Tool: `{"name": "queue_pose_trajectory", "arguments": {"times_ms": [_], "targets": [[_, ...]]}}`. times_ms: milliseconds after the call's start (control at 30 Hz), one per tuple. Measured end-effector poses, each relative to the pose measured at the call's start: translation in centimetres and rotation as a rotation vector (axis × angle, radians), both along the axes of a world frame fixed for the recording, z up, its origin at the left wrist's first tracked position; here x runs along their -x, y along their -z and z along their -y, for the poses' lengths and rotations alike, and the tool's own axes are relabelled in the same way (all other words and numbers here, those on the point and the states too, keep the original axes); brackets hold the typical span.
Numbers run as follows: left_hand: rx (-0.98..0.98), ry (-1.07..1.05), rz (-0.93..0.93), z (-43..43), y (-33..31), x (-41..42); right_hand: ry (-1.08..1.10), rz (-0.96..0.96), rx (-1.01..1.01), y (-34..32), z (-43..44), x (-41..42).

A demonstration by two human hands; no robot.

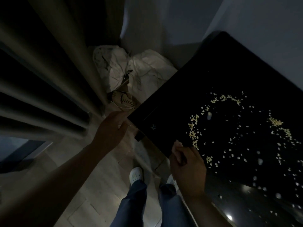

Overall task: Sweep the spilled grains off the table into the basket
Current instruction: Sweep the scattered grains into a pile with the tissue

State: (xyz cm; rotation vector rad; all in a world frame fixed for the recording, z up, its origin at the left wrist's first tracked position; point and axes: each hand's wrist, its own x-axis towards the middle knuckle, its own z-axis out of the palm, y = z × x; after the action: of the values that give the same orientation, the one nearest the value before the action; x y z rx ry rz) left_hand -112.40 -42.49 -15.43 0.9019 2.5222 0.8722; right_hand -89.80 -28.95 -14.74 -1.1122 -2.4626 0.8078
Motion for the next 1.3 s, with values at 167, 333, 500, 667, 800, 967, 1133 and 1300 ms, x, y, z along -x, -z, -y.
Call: {"name": "queue_pose_trajectory", "arguments": {"times_ms": [167, 333, 500, 667, 800, 967, 1133, 1300], "targets": [[-0.051, 0.110, 0.049, -2.7, -0.3, -0.4, -0.144, 0.045, -0.013, 0.6, 0.0, 2.0], [-0.062, 0.195, -0.020, -4.8, -0.2, -0.1, -0.226, 0.091, -0.132, 2.7, -2.6, -0.8], [-0.051, 0.248, -0.045, -7.7, -0.2, -0.6, -0.031, 0.057, -0.184, 1.6, -8.0, -3.8], [0.007, 0.259, -0.074, -9.5, 1.0, -0.6, -0.134, -0.059, -0.195, -0.6, -7.3, 0.5], [0.023, 0.249, -0.106, -9.3, 1.9, -1.1, -0.246, 0.006, -0.158, 1.3, -6.2, 4.6], [0.051, 0.277, -0.173, -9.4, 2.3, -1.5, -0.274, 0.058, -0.179, 3.0, -9.1, 3.0], [0.105, 0.276, -0.168, -9.6, 2.5, -1.7, 0.014, 0.070, -0.209, 1.3, -13.9, -1.0], [0.107, 0.281, -0.149, -9.5, 2.4, -1.6, -0.055, -0.119, -0.188, -1.0, -12.8, 4.0]]}}
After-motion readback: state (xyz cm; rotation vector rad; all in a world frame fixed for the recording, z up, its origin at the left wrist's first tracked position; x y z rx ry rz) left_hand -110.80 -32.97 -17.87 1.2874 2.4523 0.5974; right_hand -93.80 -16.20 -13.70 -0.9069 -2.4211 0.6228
